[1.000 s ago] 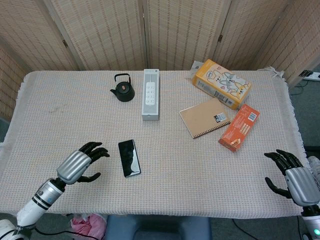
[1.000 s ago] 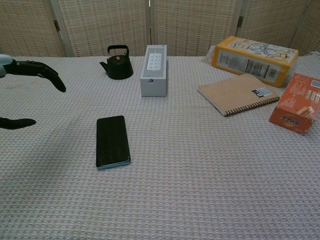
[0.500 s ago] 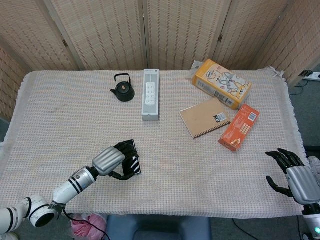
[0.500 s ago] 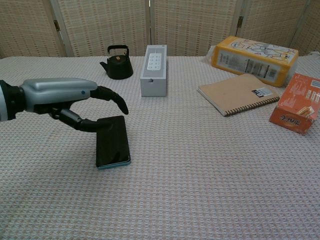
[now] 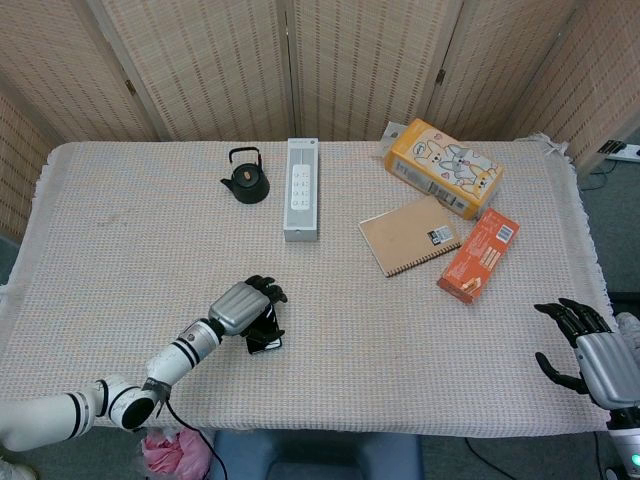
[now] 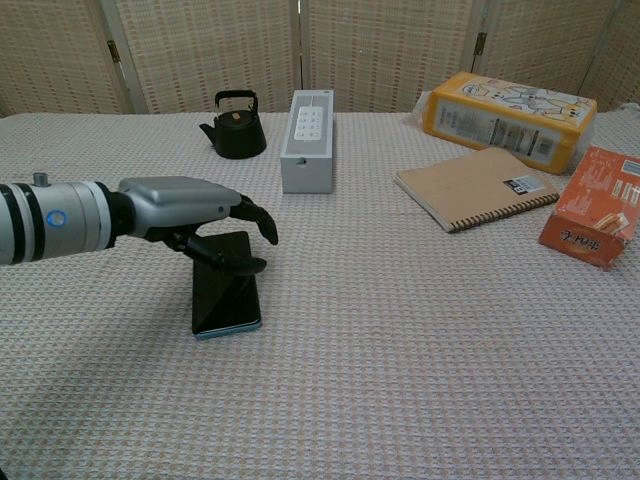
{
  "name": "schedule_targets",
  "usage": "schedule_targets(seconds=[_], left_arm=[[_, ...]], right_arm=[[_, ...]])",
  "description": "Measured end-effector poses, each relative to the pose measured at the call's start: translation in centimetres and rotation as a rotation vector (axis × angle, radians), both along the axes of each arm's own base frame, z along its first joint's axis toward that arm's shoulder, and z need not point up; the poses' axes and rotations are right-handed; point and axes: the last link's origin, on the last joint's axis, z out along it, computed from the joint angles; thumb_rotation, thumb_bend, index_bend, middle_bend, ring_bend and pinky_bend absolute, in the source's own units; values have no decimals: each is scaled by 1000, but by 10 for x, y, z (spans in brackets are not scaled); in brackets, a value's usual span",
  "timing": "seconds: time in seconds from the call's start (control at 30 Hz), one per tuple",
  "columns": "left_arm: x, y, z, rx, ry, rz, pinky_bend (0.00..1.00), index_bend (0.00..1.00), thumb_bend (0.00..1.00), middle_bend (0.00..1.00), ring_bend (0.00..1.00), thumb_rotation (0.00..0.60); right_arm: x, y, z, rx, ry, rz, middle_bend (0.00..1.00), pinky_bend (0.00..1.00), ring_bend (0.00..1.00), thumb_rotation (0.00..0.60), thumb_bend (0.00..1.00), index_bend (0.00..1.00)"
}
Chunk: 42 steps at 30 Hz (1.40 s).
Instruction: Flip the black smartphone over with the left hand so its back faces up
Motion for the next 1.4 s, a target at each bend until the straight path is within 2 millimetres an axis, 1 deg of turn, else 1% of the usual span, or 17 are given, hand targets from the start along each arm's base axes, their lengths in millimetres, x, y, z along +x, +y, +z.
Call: schedule_targets(seconds=[0.33, 0.8, 1.0, 1.1, 1.27, 1.4], left_arm=[[-5, 10, -9, 36, 66, 30, 156, 249, 314, 206, 108, 159], [-14, 14, -8, 60, 126, 52, 156, 279, 314, 241, 109, 158], [-21, 15, 0, 72, 158, 62, 156, 289, 314, 253, 111, 154], [-29, 12, 7, 78, 172, 74, 156, 289, 314, 254, 110, 157], [-49, 3, 25, 98, 201, 107, 153, 295, 314, 260, 112, 155], [-62, -9, 37, 115, 192, 141, 152, 297, 314, 263, 112, 156]], right_arm=[[-2, 3, 2, -6, 0, -5, 231, 179, 143, 600, 273, 204], [-2, 3, 2, -6, -1, -6, 231, 179, 144, 600, 274, 205], [-2, 3, 3, -10, -2, -6, 231, 179, 143, 600, 273, 204], [-3, 4, 3, -12, -3, -7, 230, 179, 143, 600, 274, 204], [-4, 5, 3, -14, -8, -10, 231, 179, 144, 600, 273, 204], [-4, 4, 3, -15, -9, -6, 231, 179, 144, 600, 273, 204]])
